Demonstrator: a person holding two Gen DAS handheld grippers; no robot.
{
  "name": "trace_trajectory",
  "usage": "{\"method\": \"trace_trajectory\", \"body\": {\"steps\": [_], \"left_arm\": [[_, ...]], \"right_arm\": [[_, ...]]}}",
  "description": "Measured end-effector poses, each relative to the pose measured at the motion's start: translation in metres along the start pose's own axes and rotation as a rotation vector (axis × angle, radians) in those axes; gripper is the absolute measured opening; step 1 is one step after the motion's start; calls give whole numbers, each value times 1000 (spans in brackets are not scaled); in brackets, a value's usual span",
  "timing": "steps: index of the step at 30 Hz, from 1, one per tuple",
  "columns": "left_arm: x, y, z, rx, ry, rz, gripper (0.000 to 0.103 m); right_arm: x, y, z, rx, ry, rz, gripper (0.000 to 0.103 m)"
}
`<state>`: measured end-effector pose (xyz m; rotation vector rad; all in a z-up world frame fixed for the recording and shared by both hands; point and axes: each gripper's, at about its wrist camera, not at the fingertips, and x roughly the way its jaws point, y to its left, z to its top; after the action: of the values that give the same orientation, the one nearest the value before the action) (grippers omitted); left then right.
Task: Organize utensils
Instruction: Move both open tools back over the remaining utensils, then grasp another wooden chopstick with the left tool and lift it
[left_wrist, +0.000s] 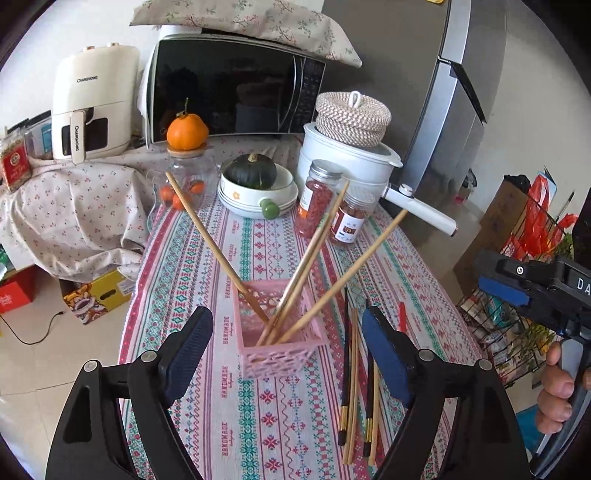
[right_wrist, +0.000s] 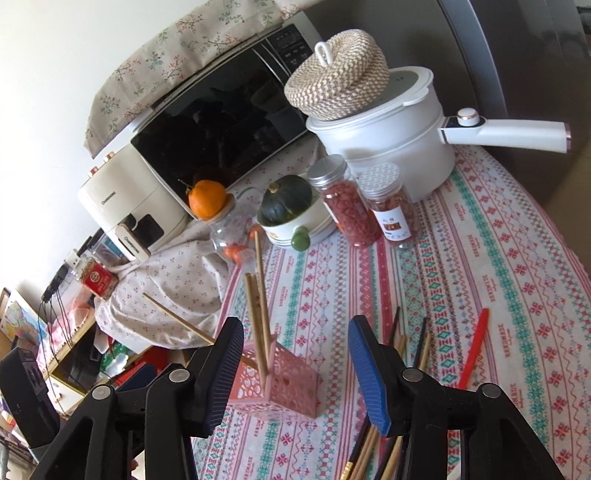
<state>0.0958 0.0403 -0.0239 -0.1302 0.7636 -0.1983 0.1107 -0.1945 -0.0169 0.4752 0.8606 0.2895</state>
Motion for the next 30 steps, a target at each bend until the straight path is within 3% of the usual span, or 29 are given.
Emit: {"method": "trace_trajectory", "body": {"steps": [12, 18, 22, 25, 27, 30], "left_arm": [[25, -47, -33, 118, 224, -39, 89], [47, -78, -45, 158, 290, -49, 89], [65, -96, -49, 133, 331, -110, 88], [81, -108, -49, 117, 362, -147, 69], [95, -114, -50, 113, 384, -158, 50], [116, -116, -51, 84, 416, -162, 33]], "right_arm": [[0, -34, -21, -57, 137, -182, 76], [2, -70, -30, -23, 224, -273, 78], [0, -94, -33, 21, 261, -319, 78], [-1, -107, -33, 46, 278, -335, 78], [0, -114, -34, 56, 293, -342, 78], [3, -122, -36, 70, 317, -355, 78]]}}
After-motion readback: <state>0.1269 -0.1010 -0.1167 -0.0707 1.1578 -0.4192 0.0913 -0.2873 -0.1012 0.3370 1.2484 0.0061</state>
